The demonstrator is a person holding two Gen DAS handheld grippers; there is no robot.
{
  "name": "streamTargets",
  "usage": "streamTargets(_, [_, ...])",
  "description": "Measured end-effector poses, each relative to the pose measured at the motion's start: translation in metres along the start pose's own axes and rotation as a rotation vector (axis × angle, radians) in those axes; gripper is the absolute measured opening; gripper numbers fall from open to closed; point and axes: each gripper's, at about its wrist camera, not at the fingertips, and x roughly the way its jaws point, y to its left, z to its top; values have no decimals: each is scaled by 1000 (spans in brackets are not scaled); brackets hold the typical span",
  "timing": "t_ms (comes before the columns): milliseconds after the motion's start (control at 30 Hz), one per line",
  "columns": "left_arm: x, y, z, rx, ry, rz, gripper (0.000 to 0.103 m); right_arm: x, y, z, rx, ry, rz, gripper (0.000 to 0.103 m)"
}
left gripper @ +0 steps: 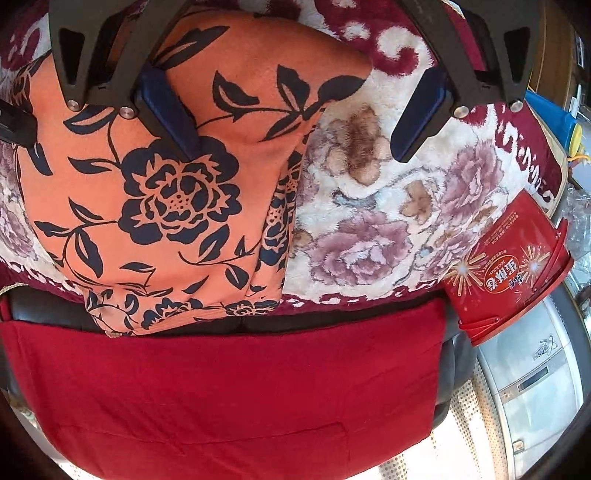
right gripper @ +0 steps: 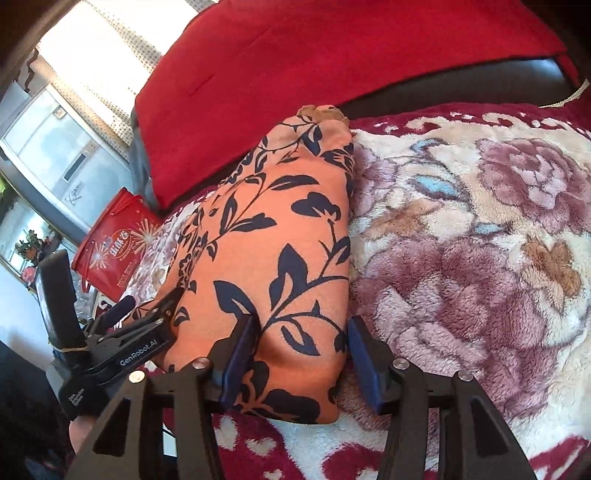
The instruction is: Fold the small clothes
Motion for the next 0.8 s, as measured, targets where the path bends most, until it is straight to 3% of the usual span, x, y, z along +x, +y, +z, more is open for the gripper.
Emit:
streamTargets(200, [2,1,0,-7,-1,-11,103,-9,11,5,-72,-31,-28,54])
streamTargets(333, [2,1,0,-6,-1,-11,103,-35,33,12,-213,-185,-77,54])
streamTargets(400, [2,1,0,-3,-2,-11,103,-40,36,16,-211,-221,-49,54])
streamTargets(500, [2,1,0,0,-4,-11,103,-26,31,23,-156,-168,-5,54])
streamTargets(600, [3,0,0,5,-4,-13,103,4,24,25,-104,-53,-9,54])
streamTargets(800, [3,-1,0,5,-4,-11,103,6,24,26,-101,-53,-14,56])
